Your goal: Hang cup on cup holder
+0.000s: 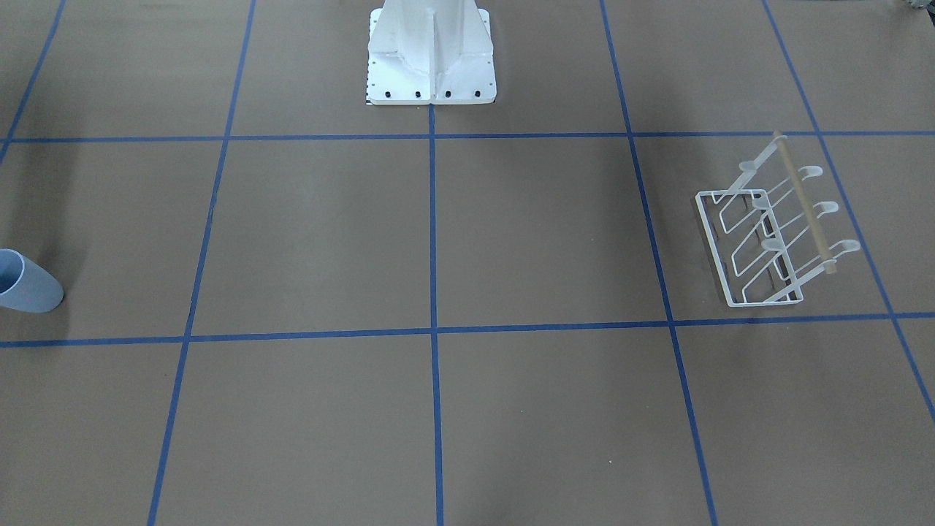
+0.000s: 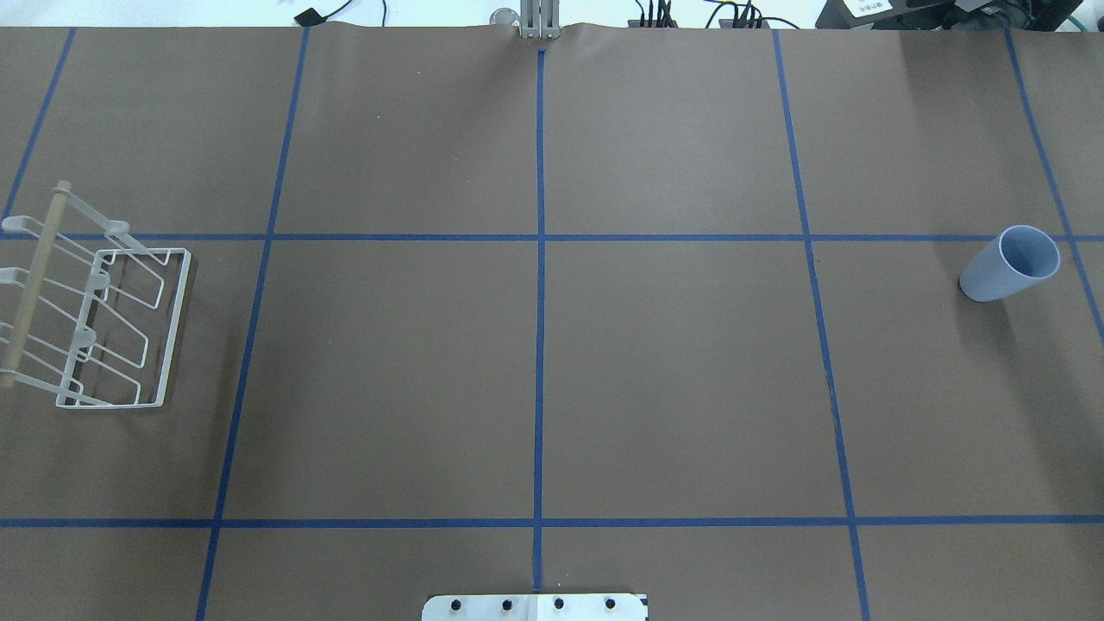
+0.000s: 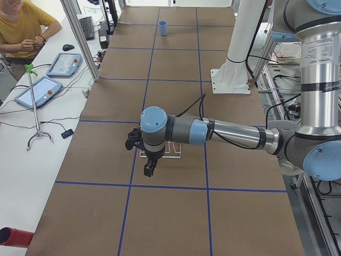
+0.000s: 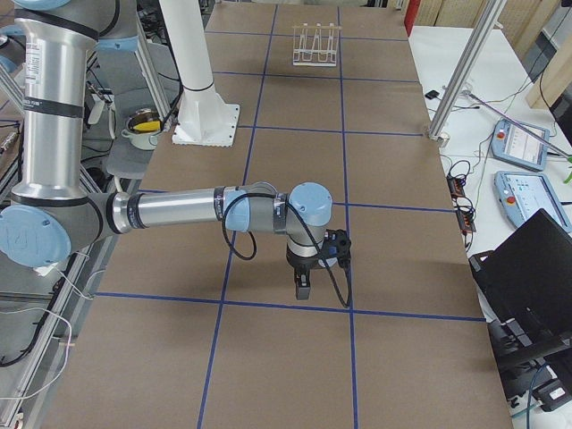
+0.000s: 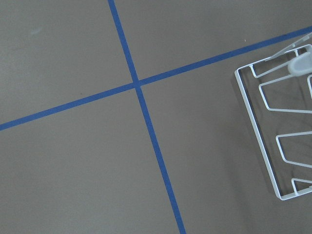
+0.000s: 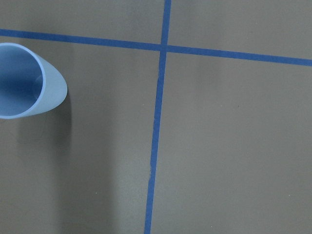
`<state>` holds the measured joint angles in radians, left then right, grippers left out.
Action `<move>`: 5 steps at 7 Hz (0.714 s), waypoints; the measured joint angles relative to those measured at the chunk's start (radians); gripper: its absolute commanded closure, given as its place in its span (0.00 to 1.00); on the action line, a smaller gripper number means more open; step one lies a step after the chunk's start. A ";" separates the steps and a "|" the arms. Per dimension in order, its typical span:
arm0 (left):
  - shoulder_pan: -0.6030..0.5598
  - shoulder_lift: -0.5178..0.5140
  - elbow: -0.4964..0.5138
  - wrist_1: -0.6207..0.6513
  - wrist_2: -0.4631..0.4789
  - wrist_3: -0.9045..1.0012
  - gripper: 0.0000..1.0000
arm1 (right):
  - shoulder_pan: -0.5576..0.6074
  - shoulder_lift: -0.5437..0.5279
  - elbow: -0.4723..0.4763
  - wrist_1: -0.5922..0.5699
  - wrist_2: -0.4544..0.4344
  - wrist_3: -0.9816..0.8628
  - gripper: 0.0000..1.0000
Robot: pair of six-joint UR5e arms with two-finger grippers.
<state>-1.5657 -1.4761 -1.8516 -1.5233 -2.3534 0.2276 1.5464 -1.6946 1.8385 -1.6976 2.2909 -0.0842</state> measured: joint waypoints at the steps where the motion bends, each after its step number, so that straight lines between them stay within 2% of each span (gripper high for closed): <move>1: -0.003 -0.012 -0.016 0.000 -0.001 0.000 0.01 | -0.001 0.014 0.005 0.055 0.003 0.005 0.00; 3: -0.005 -0.020 -0.025 -0.002 -0.010 -0.002 0.01 | -0.002 0.051 -0.004 0.167 0.037 0.011 0.00; 5: -0.005 -0.032 -0.026 -0.006 -0.030 -0.007 0.01 | -0.040 0.073 -0.018 0.228 0.055 0.030 0.00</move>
<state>-1.5707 -1.5082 -1.8775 -1.5291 -2.3831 0.2208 1.5065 -1.6220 1.8210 -1.4697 2.3463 -0.0539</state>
